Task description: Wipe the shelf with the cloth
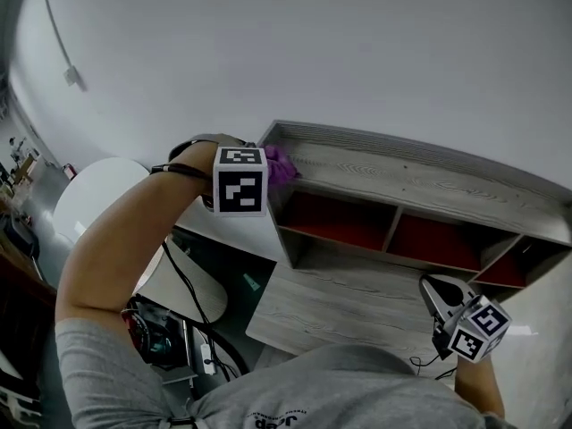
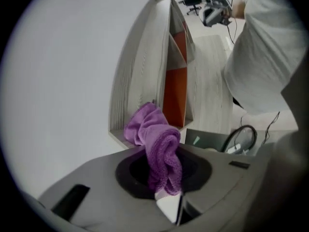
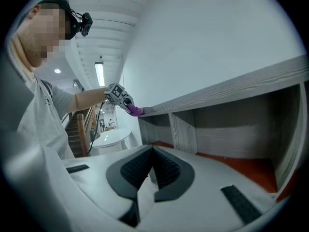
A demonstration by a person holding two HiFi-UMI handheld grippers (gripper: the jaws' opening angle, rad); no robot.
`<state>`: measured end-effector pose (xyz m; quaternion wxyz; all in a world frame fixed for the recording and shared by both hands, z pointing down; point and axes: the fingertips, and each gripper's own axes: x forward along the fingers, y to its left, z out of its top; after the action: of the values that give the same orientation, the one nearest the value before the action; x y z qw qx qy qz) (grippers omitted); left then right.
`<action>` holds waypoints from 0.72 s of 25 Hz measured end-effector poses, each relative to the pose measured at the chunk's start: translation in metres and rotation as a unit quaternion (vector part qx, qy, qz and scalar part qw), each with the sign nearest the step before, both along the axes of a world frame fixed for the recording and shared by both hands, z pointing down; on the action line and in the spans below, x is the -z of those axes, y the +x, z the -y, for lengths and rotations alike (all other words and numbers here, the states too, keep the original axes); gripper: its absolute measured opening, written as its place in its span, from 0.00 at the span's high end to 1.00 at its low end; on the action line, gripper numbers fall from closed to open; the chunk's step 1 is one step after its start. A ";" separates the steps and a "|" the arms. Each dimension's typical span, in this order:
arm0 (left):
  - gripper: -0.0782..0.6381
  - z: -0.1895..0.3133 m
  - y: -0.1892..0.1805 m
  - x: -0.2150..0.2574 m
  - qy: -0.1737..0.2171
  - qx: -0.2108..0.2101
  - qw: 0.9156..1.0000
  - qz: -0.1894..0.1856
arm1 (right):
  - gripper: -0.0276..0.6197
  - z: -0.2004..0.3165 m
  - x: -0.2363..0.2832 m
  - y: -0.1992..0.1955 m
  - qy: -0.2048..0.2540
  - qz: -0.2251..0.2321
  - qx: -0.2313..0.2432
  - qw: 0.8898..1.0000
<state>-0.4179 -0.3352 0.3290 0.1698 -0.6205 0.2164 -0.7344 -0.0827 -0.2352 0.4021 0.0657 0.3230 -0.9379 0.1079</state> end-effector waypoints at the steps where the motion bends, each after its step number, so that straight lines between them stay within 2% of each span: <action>1: 0.77 -0.002 0.003 0.008 0.009 0.005 0.999 -0.041 | 0.93 0.001 0.000 -0.001 0.000 0.000 0.000 1.000; 2: 0.77 0.000 0.007 0.020 0.024 0.012 0.995 -0.092 | 0.93 0.001 0.000 -0.001 0.000 0.001 0.000 1.000; 3: 0.77 0.005 0.010 0.037 0.049 0.022 0.988 -0.145 | 0.93 0.002 0.000 -0.001 -0.001 0.001 -0.001 1.000; 5: 0.77 0.028 0.006 0.074 0.115 0.046 0.964 -0.234 | 0.93 0.001 -0.001 -0.002 -0.002 -0.001 -0.002 1.000; 6: 0.77 0.042 0.001 0.091 0.152 0.059 0.952 -0.260 | 0.93 0.000 -0.001 -0.002 -0.002 -0.004 -0.004 1.000; 7: 0.77 0.057 -0.007 0.104 0.187 0.069 0.942 -0.270 | 0.93 0.000 -0.002 -0.002 -0.003 -0.008 -0.005 1.000; 8: 0.77 0.072 -0.013 0.111 0.215 0.075 0.936 -0.267 | 0.93 -0.001 -0.003 -0.002 -0.004 -0.012 -0.008 1.000; 9: 0.77 0.084 -0.018 0.109 0.227 0.081 0.936 -0.256 | 0.93 -0.002 -0.003 -0.001 -0.005 -0.014 -0.011 1.000; 12: 0.77 0.113 -0.023 0.072 0.208 0.096 0.953 -0.199 | 0.93 -0.004 -0.003 0.002 -0.006 -0.019 -0.020 1.000; 13: 0.77 0.120 -0.021 0.063 0.200 0.095 0.956 -0.191 | 0.93 -0.005 -0.002 0.003 -0.006 -0.021 -0.023 1.000; 15: 0.77 0.130 -0.012 0.054 0.185 0.091 0.956 -0.208 | 0.93 -0.007 -0.001 0.005 -0.005 -0.023 -0.029 0.999; 18: 0.76 0.141 0.003 0.060 0.190 0.082 0.946 -0.249 | 0.93 -0.008 0.000 0.010 -0.007 -0.024 -0.037 0.999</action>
<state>-0.4146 -0.4765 0.2693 0.1645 -0.7197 0.4374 -0.5135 -0.0731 -0.2275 0.4023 0.0865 0.3597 -0.9226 0.1093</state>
